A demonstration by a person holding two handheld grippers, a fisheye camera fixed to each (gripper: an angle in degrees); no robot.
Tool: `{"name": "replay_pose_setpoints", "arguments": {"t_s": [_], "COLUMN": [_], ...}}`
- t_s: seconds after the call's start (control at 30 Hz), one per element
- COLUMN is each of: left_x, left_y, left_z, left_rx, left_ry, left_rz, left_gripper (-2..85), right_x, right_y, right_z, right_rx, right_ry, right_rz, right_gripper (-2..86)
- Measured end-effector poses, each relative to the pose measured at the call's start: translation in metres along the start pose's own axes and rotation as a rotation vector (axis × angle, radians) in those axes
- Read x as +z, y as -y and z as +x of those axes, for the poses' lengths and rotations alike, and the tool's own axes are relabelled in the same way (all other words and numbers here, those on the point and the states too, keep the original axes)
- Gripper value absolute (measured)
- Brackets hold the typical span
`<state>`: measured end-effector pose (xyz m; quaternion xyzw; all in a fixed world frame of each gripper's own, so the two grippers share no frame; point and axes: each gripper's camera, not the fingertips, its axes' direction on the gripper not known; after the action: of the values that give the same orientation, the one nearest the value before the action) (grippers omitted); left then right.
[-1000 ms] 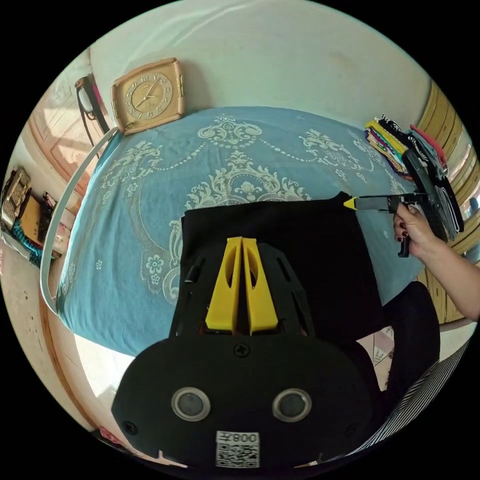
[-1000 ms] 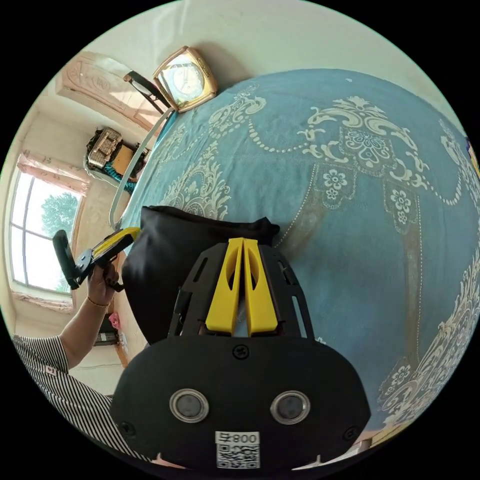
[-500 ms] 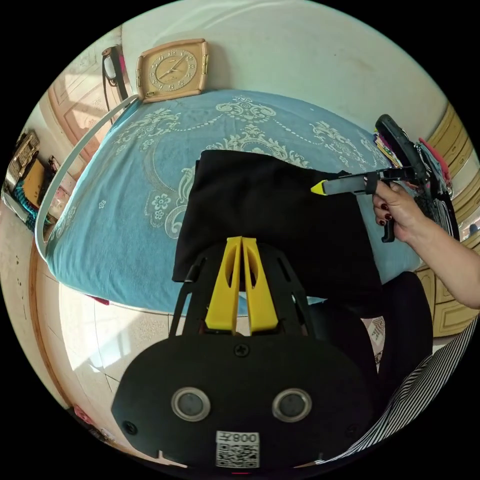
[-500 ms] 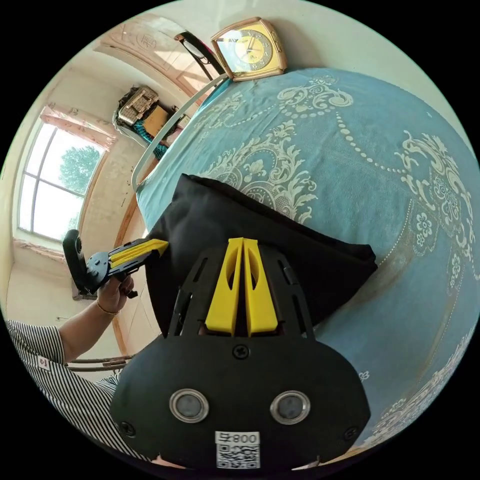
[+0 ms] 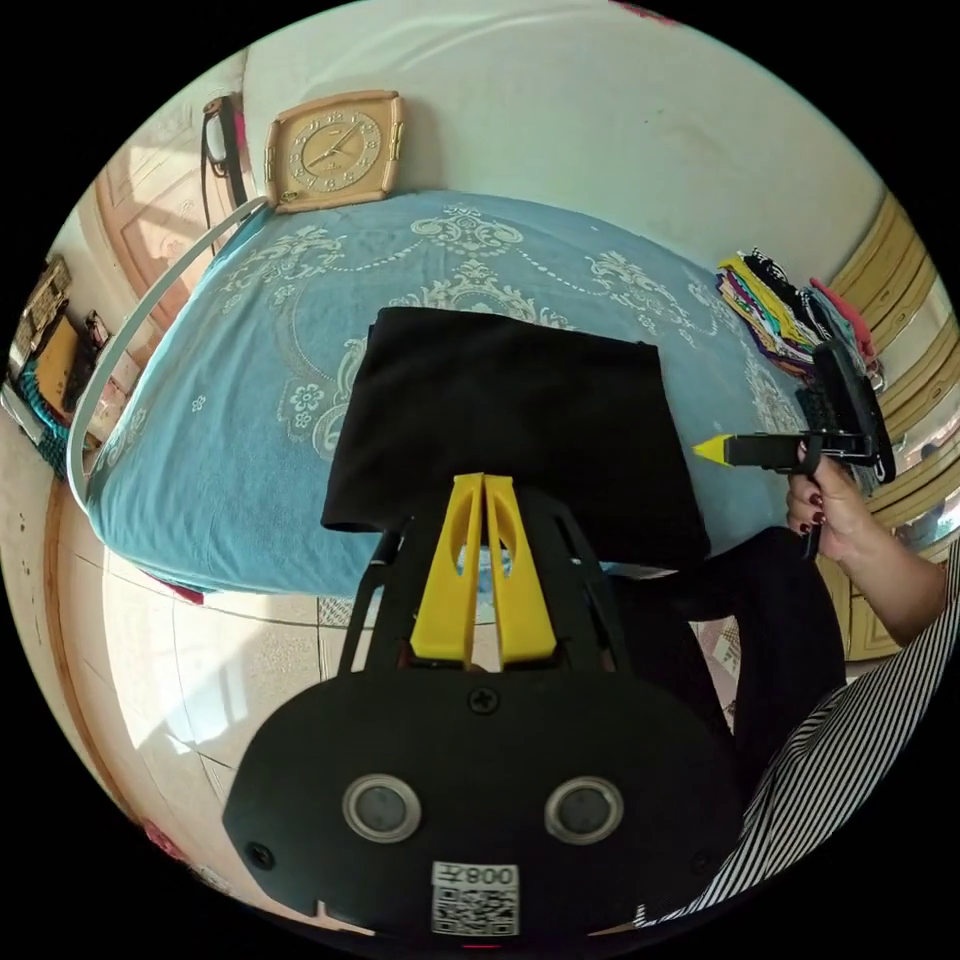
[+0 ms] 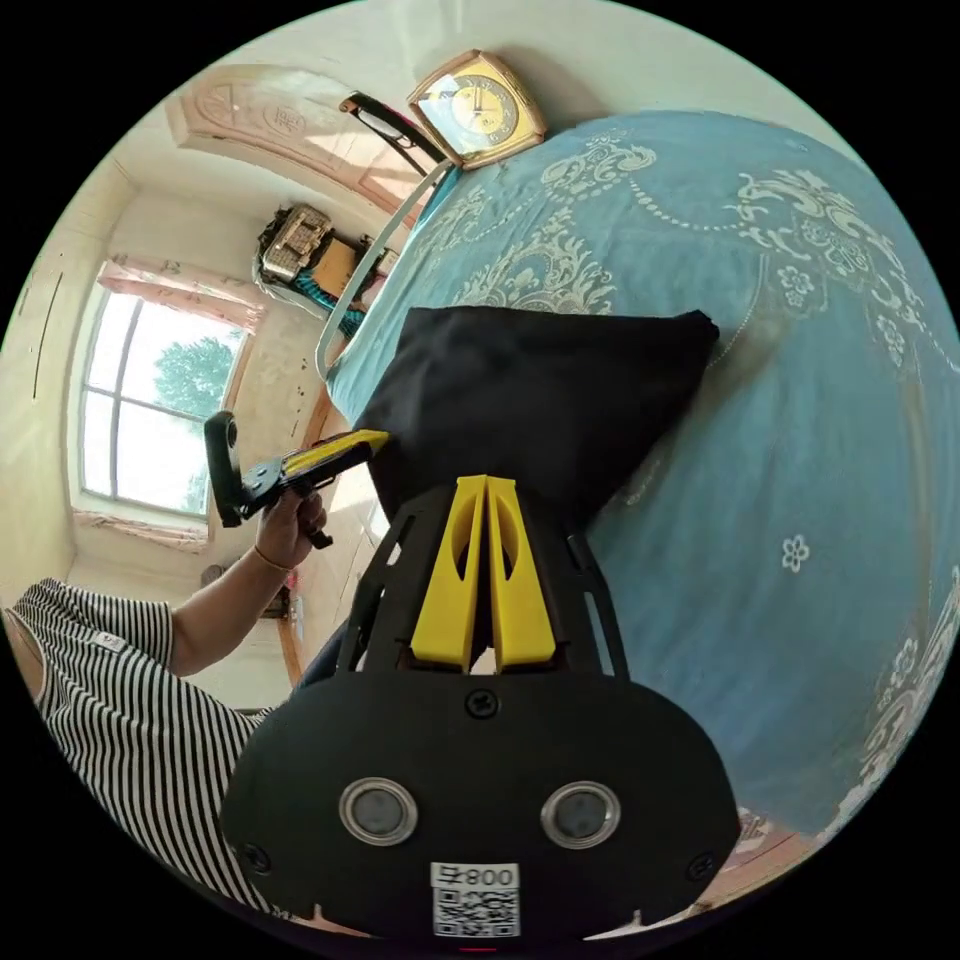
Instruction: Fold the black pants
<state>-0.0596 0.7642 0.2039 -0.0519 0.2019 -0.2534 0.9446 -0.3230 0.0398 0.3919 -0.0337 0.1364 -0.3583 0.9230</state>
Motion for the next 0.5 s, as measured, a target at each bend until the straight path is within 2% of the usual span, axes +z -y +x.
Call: {"name": "replay_pose_setpoints", "arguments": {"t_s": [0.07, 0.17, 0.27, 0.37, 0.5], "left_x": [0.000, 0.029, 0.017, -0.010, -0.015], "left_y": [-0.013, -0.027, -0.035, -0.055, -0.091], "left_z": [0.019, 0.037, 0.032, 0.032, 0.031], "left_rx": [0.048, 0.075, 0.018, 0.011, -0.031], "left_ry": [-0.096, -0.026, -0.064, -0.110, -0.178], "left_rz": [-0.014, -0.111, -0.106, -0.051, -0.077], "left_gripper": [0.2, 0.2, 0.2, 0.2, 0.2], "right_x": [-0.007, 0.006, 0.032, 0.021, 0.011], "right_y": [-0.031, -0.048, -0.049, -0.056, -0.079], "right_z": [0.018, 0.032, 0.043, 0.048, 0.072], "right_rx": [0.070, 0.101, 0.117, 0.109, 0.191], "right_ry": [0.057, 0.108, 0.052, 0.064, 0.156], "right_rz": [0.009, -0.041, -0.152, -0.126, -0.095], "right_gripper": [0.1, 0.1, 0.2, 0.5, 1.6]}}
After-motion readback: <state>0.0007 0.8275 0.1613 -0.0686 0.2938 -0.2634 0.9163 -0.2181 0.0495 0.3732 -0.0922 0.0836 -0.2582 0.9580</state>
